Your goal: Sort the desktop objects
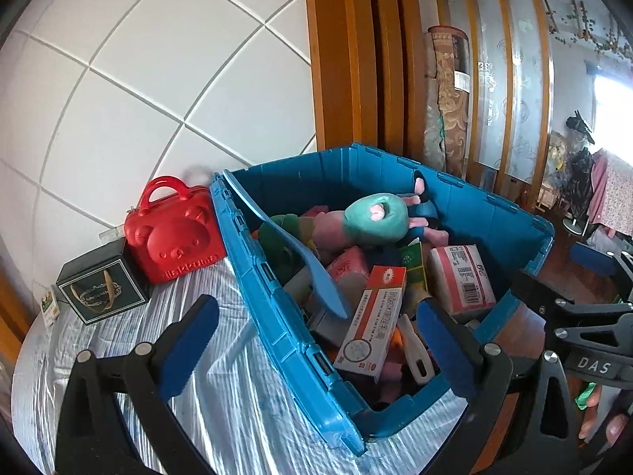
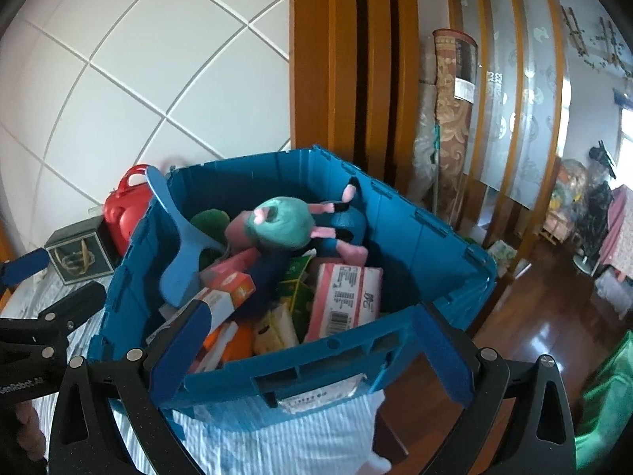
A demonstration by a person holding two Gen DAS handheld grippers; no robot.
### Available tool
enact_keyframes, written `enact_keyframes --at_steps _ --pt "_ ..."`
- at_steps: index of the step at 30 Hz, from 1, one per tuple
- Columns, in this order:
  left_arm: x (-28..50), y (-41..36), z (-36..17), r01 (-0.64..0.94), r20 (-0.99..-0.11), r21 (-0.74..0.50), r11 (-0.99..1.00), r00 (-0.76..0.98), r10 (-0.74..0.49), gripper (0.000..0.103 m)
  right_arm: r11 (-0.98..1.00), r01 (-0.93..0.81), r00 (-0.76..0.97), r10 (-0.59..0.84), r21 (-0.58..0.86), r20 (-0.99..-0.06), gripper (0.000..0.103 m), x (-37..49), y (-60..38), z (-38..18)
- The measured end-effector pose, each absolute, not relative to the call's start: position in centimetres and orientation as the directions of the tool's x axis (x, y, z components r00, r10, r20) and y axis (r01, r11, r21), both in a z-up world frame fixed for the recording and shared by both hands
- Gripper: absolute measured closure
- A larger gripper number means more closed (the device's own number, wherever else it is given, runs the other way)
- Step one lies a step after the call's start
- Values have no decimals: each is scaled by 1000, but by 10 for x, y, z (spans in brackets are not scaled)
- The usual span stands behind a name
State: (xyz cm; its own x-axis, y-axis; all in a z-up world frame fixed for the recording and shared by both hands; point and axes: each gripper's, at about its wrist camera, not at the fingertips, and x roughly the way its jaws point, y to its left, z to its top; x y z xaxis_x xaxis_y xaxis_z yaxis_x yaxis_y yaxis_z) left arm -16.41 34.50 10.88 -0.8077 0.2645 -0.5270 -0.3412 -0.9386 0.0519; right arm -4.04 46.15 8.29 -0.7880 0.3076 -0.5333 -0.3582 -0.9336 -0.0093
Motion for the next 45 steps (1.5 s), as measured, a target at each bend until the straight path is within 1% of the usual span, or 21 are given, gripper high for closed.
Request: enact_keyframes --at_steps 4,35,45 --pt "-165 345 109 -349 -529 45 -936 -803 274 1 -929 -369 -780 325 -26 -535 0 -43 461 83" --pt "-173 346 101 -344 -548 40 -938 -792 267 1 -928 -372 -772 324 -25 -547 0 -49 467 78" --pt "-174 349 101 -367 -548 41 -929 -786 287 1 -926 -376 -768 326 -24 -551 0 -53 470 79"
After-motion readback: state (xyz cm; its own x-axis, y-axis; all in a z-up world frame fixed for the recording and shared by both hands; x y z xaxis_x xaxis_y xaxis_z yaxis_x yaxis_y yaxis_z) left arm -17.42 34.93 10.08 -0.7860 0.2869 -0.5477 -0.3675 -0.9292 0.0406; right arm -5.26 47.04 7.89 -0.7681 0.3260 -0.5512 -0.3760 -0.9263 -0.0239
